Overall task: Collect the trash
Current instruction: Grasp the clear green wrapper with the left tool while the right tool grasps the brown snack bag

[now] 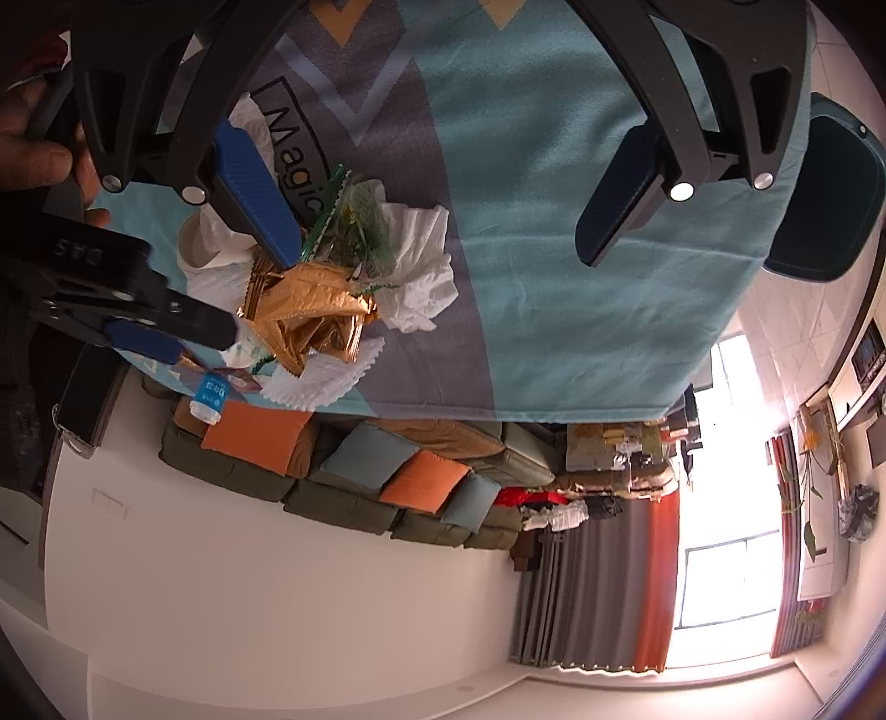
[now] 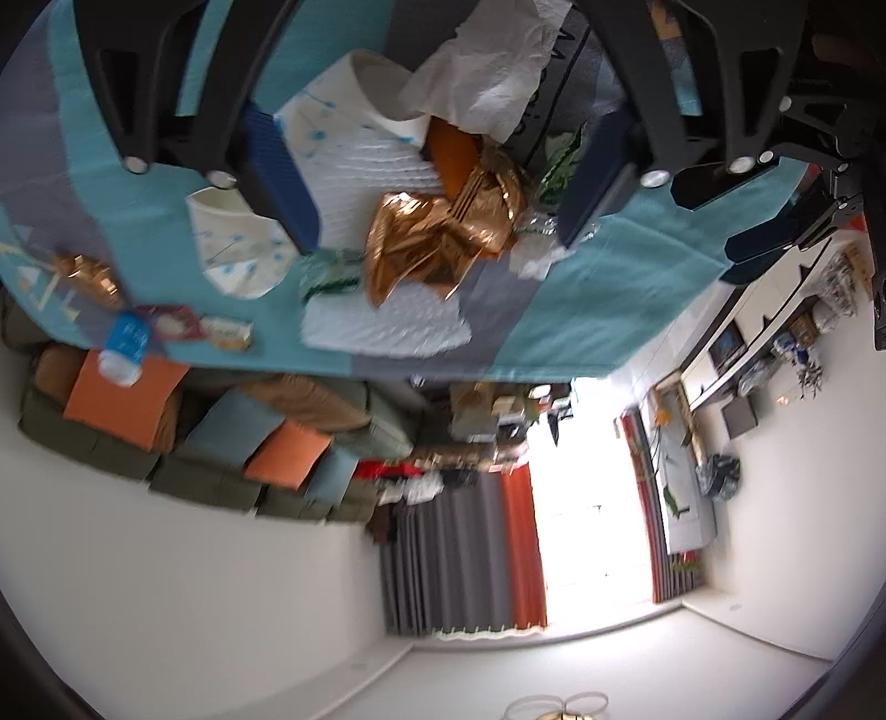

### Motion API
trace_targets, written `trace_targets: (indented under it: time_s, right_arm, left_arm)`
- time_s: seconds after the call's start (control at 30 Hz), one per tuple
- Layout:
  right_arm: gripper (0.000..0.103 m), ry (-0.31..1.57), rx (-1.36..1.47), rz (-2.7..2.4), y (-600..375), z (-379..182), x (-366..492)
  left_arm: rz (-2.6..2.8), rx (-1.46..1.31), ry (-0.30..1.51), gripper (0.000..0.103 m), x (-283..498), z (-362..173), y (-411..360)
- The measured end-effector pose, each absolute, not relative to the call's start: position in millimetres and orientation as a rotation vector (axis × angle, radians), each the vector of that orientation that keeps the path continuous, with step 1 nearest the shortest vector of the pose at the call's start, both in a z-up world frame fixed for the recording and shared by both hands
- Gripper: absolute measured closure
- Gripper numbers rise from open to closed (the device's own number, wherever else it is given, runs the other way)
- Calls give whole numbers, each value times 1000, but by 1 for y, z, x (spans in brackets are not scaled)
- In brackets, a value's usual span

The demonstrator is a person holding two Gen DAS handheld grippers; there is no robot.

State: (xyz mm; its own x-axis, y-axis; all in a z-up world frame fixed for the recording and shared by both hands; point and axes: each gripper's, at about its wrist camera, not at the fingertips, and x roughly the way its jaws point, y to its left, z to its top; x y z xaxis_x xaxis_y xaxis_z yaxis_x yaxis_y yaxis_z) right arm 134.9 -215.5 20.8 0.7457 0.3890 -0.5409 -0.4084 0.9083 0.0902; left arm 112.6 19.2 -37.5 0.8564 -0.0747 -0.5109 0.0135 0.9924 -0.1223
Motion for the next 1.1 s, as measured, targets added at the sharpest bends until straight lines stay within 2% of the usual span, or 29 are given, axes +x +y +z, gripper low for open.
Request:
trace_targets:
  time_s: [0.13,0.2,0.23,0.3,0.4,0.5,0.67,0.83,1.07,1.1]
  right_arm:
    - [48,670,-33,486,-205,7,149]
    - [63,696,-32,503,-203,4,152]
    - [67,714,-27,517,-200,1,154]
    - [80,734,-16,536,-198,-2,155]
    - [92,756,6,557,-197,-5,156]
    - [95,768,34,570,-200,-6,160]
    - [97,783,83,592,-208,-6,163]
    - [97,788,103,600,-212,-7,165]
    - [97,787,113,606,-213,-7,165]
    - [97,787,113,606,-213,-7,165]
  left_arm:
    - [-62,-109,578,5,126,-47,18]
    - [-76,-104,586,5,131,-51,16]
    - [-88,-98,584,5,132,-51,13]
    - [-107,-85,580,5,135,-51,8]
    - [-136,-63,576,5,138,-51,-1]
    - [-164,-50,577,8,145,-51,-9]
    - [-213,-50,609,23,158,-55,-19]
    - [-247,-71,647,32,172,-64,-23]
    - [-260,-48,695,52,188,-75,-31]
    - [-258,-42,699,52,190,-76,-32]
